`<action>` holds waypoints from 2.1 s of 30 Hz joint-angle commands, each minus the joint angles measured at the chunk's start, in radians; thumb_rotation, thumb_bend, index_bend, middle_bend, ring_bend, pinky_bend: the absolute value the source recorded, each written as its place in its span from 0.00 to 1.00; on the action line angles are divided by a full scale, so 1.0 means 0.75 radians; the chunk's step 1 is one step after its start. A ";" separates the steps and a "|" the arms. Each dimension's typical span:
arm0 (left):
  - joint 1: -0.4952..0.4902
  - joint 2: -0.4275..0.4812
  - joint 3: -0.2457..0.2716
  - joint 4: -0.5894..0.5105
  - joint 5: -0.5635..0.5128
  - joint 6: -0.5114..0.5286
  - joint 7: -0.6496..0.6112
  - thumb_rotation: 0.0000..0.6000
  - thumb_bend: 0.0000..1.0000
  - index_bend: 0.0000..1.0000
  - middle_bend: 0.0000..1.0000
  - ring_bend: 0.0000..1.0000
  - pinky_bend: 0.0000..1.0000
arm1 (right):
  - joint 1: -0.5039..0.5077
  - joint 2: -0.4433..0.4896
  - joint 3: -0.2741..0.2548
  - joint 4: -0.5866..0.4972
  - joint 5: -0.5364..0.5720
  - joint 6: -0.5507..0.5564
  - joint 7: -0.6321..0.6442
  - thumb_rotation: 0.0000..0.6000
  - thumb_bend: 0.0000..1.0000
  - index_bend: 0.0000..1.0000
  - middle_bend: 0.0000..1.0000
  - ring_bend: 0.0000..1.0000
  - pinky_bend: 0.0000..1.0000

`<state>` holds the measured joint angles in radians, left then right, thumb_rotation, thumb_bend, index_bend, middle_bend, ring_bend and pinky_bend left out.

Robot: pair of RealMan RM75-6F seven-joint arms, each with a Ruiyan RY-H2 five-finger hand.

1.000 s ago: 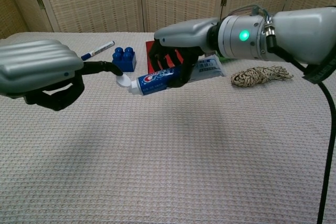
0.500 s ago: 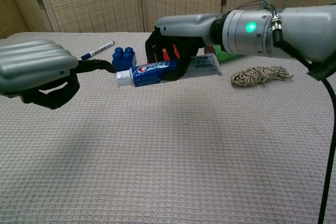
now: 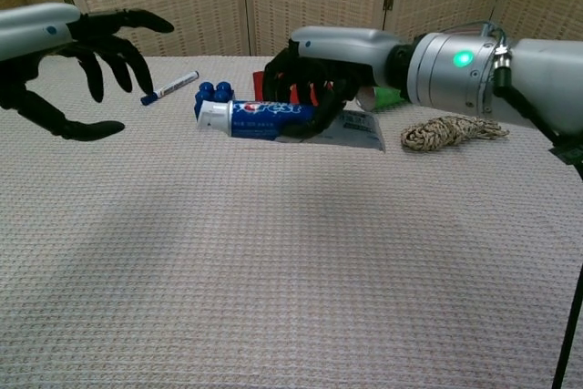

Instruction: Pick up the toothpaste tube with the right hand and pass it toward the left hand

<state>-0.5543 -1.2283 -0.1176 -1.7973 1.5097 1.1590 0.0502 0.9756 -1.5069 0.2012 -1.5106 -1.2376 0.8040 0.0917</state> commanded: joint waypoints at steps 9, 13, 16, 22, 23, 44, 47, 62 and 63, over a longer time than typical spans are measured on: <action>0.039 0.082 -0.072 -0.075 0.001 0.086 -0.702 0.10 0.19 0.05 0.10 0.05 0.03 | -0.104 -0.133 -0.013 0.066 -0.167 0.141 0.319 1.00 0.70 0.76 0.62 0.67 0.61; 0.026 0.053 -0.080 -0.069 -0.007 0.080 -0.705 0.00 0.15 0.04 0.04 0.00 0.00 | -0.122 -0.193 -0.001 0.071 -0.158 0.171 0.360 1.00 0.70 0.76 0.62 0.69 0.61; 0.015 0.014 -0.091 -0.058 -0.022 0.081 -0.670 0.00 0.14 0.03 0.02 0.00 0.00 | -0.127 -0.236 0.012 0.069 -0.151 0.183 0.389 1.00 0.70 0.77 0.63 0.70 0.61; -0.008 -0.083 -0.098 -0.014 -0.030 0.099 -0.489 0.00 0.13 0.00 0.00 0.00 0.00 | -0.126 -0.321 0.042 0.073 -0.137 0.199 0.417 1.00 0.70 0.78 0.63 0.72 0.62; -0.011 -0.101 -0.098 -0.010 -0.030 0.101 -0.460 0.00 0.13 0.00 0.00 0.00 0.00 | -0.124 -0.333 0.047 0.071 -0.133 0.196 0.419 1.00 0.70 0.78 0.63 0.72 0.63; -0.067 -0.326 -0.093 0.113 0.022 0.135 -0.318 0.00 0.13 0.00 0.00 0.00 0.00 | -0.127 -0.431 0.114 0.047 -0.107 0.211 0.428 1.00 0.72 0.79 0.64 0.73 0.63; -0.068 -0.352 -0.095 0.128 0.024 0.150 -0.324 0.00 0.13 0.00 0.00 0.00 0.00 | -0.133 -0.446 0.121 0.051 -0.113 0.223 0.446 1.00 0.72 0.79 0.64 0.73 0.63; -0.074 -0.400 -0.109 0.156 0.010 0.172 -0.281 0.00 0.13 0.00 0.00 0.00 0.00 | -0.151 -0.513 0.147 0.068 -0.100 0.247 0.484 1.00 0.74 0.80 0.64 0.74 0.63; -0.074 -0.398 -0.109 0.155 0.007 0.169 -0.281 0.00 0.13 0.00 0.00 0.00 0.00 | -0.152 -0.511 0.148 0.068 -0.101 0.246 0.483 1.00 0.74 0.80 0.64 0.74 0.63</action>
<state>-0.6098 -1.5271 -0.1993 -1.6810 1.5153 1.2866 -0.1605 0.8618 -1.8905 0.3119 -1.4598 -1.3132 0.9884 0.4540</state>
